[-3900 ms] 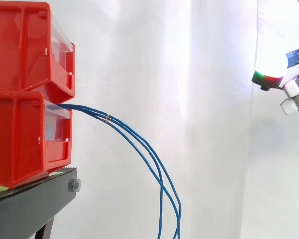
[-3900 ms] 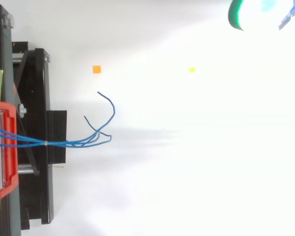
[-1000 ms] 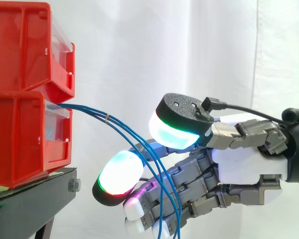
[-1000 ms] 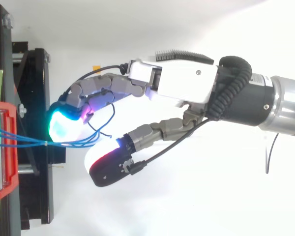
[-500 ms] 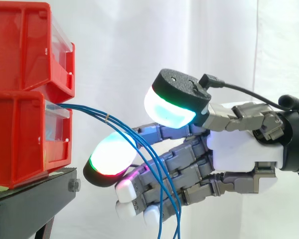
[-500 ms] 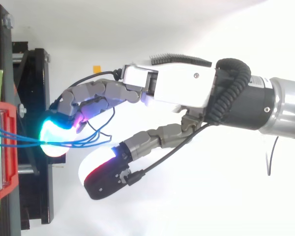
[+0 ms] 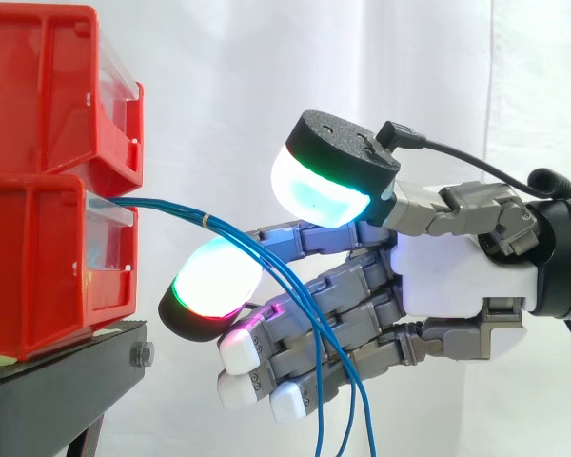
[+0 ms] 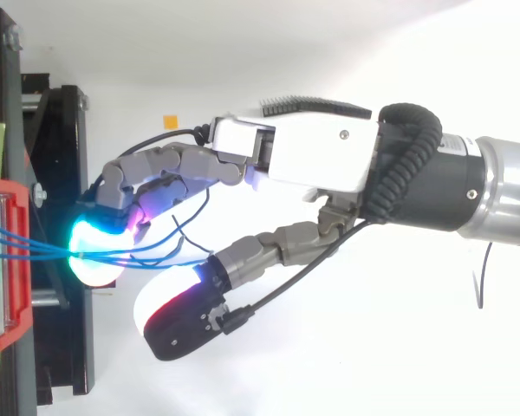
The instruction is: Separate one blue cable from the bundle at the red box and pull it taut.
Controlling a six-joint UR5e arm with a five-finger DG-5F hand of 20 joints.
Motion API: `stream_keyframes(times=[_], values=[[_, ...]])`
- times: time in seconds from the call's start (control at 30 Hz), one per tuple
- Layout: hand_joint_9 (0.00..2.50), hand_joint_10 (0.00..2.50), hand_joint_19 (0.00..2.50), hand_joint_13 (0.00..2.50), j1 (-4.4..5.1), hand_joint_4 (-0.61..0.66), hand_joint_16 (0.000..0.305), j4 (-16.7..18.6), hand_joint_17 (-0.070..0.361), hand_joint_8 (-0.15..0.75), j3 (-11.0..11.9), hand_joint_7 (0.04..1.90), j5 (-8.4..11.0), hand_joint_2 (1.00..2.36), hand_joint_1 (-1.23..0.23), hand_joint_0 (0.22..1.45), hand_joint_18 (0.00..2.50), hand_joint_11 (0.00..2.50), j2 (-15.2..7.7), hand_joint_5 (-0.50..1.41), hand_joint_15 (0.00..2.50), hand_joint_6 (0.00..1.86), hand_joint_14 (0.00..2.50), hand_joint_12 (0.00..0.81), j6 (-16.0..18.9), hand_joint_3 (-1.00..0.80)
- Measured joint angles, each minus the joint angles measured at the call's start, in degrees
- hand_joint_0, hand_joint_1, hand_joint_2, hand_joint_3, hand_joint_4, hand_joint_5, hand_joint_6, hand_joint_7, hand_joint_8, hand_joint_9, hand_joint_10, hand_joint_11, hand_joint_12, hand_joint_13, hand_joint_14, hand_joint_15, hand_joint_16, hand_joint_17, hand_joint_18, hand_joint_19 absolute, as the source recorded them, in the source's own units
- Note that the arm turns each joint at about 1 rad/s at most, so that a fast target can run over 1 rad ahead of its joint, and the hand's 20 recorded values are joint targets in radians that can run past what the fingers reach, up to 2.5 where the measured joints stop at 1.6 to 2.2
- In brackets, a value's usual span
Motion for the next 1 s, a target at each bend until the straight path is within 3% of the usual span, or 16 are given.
stream_keyframes(times=[0.13, 0.53, 1.0], values=[[0.72, 0.02, 0.62, 0.59, 0.00, 0.06, 0.037, -0.75, 0.083, 0.272, 0.14, 1.18, -0.28, 1.01, -0.50, 0.58, 0.43, 0.56, 0.00, -0.11, 0.40, 0.50, 0.01, 0.317, 0.85, -0.42], [0.76, 0.02, 0.63, 0.61, -0.43, 0.07, 0.038, -3.31, 0.085, 0.279, 2.09, 1.20, -1.84, 1.01, -0.48, 0.58, 0.44, 0.58, 0.00, -0.10, 0.41, 0.50, 0.01, 0.323, 1.21, -0.42], [0.85, 0.02, 0.61, 0.65, -1.38, 0.04, 0.037, -4.26, 0.083, 0.283, 2.48, 1.27, -3.94, 1.01, -0.48, 0.62, 0.48, 0.64, 0.01, -0.08, 0.42, 0.50, 0.02, 0.319, 3.85, -0.35]])
